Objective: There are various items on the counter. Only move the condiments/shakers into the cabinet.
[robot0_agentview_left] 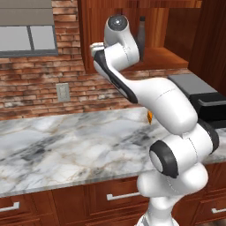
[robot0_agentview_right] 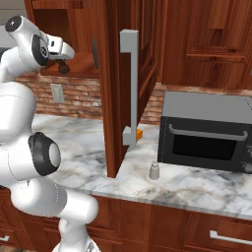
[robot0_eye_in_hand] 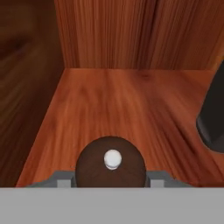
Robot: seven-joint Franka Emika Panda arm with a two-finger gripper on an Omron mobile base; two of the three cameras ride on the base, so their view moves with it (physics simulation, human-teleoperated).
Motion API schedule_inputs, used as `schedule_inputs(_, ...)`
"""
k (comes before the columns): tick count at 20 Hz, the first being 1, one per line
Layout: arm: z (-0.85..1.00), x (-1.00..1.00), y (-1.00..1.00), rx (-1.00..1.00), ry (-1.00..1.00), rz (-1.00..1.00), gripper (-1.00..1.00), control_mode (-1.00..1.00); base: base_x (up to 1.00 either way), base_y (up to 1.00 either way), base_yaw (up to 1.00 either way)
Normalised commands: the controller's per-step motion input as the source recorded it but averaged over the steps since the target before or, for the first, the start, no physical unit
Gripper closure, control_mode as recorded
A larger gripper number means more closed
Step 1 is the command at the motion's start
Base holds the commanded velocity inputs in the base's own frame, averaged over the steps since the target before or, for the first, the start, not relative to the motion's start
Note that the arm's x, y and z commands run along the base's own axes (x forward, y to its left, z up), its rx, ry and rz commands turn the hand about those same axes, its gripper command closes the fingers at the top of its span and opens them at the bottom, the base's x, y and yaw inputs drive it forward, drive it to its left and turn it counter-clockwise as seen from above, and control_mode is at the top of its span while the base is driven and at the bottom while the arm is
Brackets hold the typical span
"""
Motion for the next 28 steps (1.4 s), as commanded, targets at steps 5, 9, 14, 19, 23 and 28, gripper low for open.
schedule_inputs(5, 0.00, 0.79, 0.00, 0.00, 0.00, 0.00, 1.00, -1.00, 0.00, 0.00, 0.00)
schedule_inputs(9, -0.06, 0.88, 0.00, 0.00, 0.00, 0.00, 1.00, -1.00, 0.00, 0.00, 0.00)
schedule_inputs(14, -0.36, 0.64, -0.04, 0.00, 0.00, 0.00, 1.00, -1.00, 0.00, 0.00, 0.00)
schedule_inputs(19, -0.38, 0.58, -0.13, 0.00, 0.00, 0.00, 1.00, -1.00, 0.00, 0.00, 0.00)
schedule_inputs(23, -0.36, -0.19, -0.59, 0.01, -0.13, 0.01, 1.00, -1.00, 0.00, 0.00, 0.00)
schedule_inputs(28, -0.06, -0.32, -0.64, 0.06, -0.10, 0.00, 1.00, -1.00, 0.00, 0.00, 0.00)
